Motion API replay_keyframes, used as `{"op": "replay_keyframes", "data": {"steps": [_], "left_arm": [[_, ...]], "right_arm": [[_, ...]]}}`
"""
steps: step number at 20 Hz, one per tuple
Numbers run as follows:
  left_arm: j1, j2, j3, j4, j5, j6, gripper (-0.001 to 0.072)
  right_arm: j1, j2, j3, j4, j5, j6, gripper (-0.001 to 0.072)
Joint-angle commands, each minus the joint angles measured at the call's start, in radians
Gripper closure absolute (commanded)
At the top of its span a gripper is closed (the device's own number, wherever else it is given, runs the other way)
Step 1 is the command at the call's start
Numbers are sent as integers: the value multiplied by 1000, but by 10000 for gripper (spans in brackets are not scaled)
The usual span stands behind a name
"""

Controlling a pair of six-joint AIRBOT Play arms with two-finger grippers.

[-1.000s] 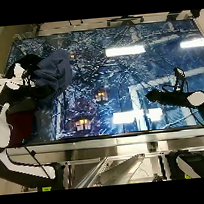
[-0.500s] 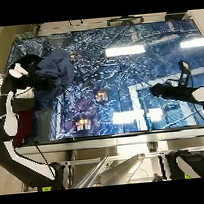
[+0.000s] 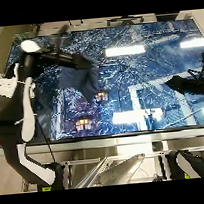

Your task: Fold the shirts.

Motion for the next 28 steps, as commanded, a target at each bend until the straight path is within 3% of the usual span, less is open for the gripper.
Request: {"op": "replay_keyframes", "data": {"steps": [1, 2, 3, 4, 5, 6, 9, 12, 17, 22, 28], "left_arm": [[-173, -28, 20, 49, -10, -39, 691], [-208, -46, 20, 99, 0, -51, 686], [-233, -61, 21, 132, 10, -55, 468], [-247, -73, 21, 156, 26, -62, 305], [-248, -81, 21, 159, 36, -62, 119], [-238, -82, 21, 165, 43, -74, -4], [-147, -74, 21, 229, -13, -112, -1], [-36, -70, -63, 404, -100, -159, -2], [117, -91, -333, 381, 44, -126, -2], [153, -155, -358, 324, 175, -83, -2], [127, -254, -198, 323, 254, -93, -1]], "right_arm": [[-18, -1, 8, 3, 70, -18, 408], [-18, -2, 8, 3, 82, -26, 407], [-18, -2, 8, 3, 93, -38, 405], [-18, -2, 8, 3, 104, -40, 399], [-18, -2, 8, 3, 111, -40, 304], [-18, -2, 8, 3, 115, -40, 187], [-13, -3, 6, 4, 161, -40, 185], [85, -2, -56, 5, 183, -39, 184], [356, -49, -220, 57, 23, 12, 184], [480, -245, -226, 124, -121, 26, 184], [480, -393, -225, 587, -255, -293, 185]]}}
